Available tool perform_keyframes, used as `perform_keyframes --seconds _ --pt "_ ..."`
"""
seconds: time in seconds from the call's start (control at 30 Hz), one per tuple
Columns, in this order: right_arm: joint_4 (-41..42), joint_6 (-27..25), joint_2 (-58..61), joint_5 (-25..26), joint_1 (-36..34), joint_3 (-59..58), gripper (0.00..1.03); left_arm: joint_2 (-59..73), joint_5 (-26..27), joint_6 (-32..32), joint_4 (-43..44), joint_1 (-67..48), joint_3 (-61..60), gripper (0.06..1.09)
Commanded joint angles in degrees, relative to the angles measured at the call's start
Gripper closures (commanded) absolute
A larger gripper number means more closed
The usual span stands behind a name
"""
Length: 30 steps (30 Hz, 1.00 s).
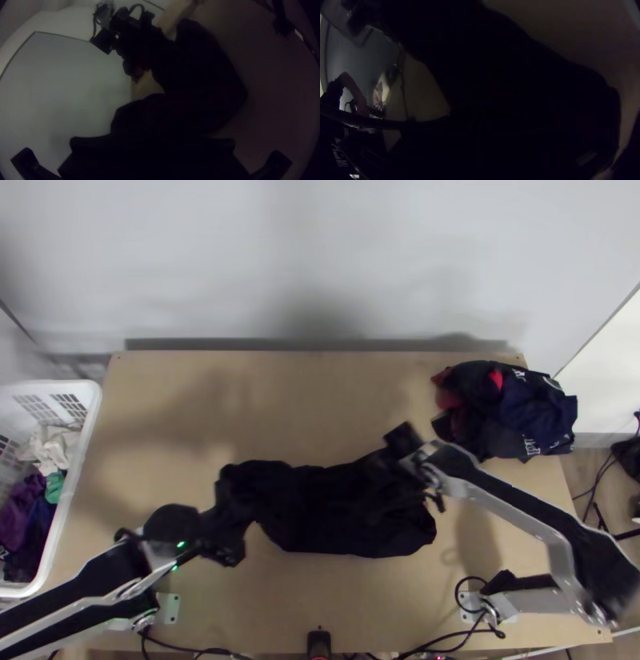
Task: Fold the t-shirt
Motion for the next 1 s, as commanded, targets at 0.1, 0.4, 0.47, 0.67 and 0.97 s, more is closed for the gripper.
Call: perform_keyframes --seconds 0.1,0.4,0.47,0.67,0.97 --pt "-5.46 -3.01 -17.34 -1.60 -23.22 1.01 1.00 22.25 11.89 6.93 12.30 0.80 11.44 1.04" --pt "-8.80 -2.66 -26.31 -1.86 -40.53 -2.16 1.00 43.95 14.53 9.47 15.55 -8.51 26.73 1.04" --pt "-9.68 -2.66 -28.15 -2.56 -42.03 -2.86 1.00 47.91 15.15 10.35 15.55 -10.01 29.10 1.04" --pt "-10.65 -2.57 -31.49 -2.48 -44.40 -5.58 1.00 56.79 15.85 12.73 16.43 -13.70 36.05 1.04" --pt "-11.09 -2.66 -33.69 -2.65 -46.51 -7.25 1.00 68.74 15.85 12.29 16.43 -16.07 40.79 1.03"
